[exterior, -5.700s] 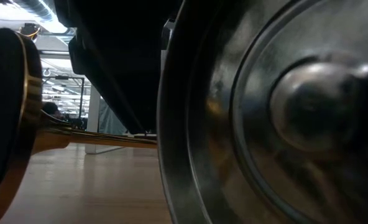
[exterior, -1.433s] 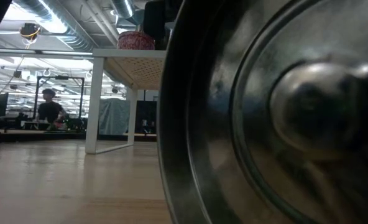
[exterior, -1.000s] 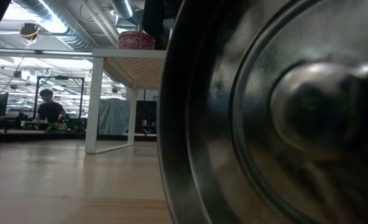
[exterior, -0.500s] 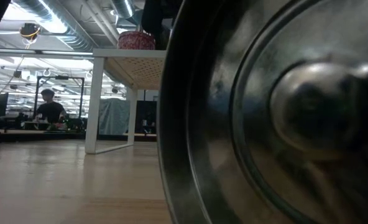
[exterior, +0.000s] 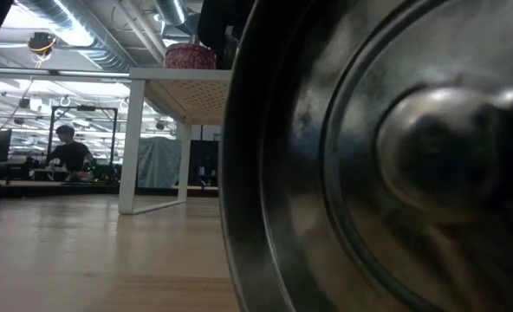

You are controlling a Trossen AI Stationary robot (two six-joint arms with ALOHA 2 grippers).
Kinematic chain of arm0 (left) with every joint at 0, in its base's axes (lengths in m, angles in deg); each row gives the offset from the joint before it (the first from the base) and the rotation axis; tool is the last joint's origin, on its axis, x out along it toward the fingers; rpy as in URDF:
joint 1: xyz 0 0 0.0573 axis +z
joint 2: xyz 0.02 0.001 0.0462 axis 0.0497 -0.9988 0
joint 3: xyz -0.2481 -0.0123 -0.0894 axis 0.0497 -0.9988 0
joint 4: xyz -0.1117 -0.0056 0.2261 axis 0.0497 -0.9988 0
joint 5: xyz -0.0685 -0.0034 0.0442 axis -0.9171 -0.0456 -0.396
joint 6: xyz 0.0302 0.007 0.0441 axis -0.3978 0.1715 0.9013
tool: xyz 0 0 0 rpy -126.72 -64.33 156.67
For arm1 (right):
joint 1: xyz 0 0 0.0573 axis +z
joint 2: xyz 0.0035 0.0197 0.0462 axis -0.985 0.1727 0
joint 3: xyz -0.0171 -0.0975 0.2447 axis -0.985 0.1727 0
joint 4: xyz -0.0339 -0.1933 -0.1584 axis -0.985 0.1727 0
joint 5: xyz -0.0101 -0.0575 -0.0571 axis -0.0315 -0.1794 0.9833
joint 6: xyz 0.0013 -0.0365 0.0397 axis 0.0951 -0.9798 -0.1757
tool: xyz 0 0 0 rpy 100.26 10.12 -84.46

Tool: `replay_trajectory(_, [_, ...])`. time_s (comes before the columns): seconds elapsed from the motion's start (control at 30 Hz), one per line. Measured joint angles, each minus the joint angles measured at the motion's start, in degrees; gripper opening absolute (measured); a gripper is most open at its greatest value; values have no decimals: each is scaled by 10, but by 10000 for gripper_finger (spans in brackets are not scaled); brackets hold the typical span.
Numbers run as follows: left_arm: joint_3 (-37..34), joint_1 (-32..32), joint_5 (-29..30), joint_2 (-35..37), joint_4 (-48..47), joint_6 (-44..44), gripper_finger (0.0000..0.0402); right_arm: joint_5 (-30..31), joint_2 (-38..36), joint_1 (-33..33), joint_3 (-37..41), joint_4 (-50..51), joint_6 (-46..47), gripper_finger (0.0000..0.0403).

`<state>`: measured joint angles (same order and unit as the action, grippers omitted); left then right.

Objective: Pick & Place candle stick holders
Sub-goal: Put the gold candle holder on the shelf

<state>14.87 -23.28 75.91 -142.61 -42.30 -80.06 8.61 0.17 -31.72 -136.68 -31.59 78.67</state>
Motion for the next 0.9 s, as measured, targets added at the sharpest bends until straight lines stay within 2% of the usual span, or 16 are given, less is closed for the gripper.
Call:
replay_trajectory(0.17, [0,-11,16,0,0,9,162,0,0,0,0,0,0,5])
replay_trajectory(0.33, [0,-26,28,1,0,24,182,0,0,0,0,0,0,5])
replay_trajectory(0.9, [0,-75,31,1,1,24,187,0,0,0,0,0,0,5])
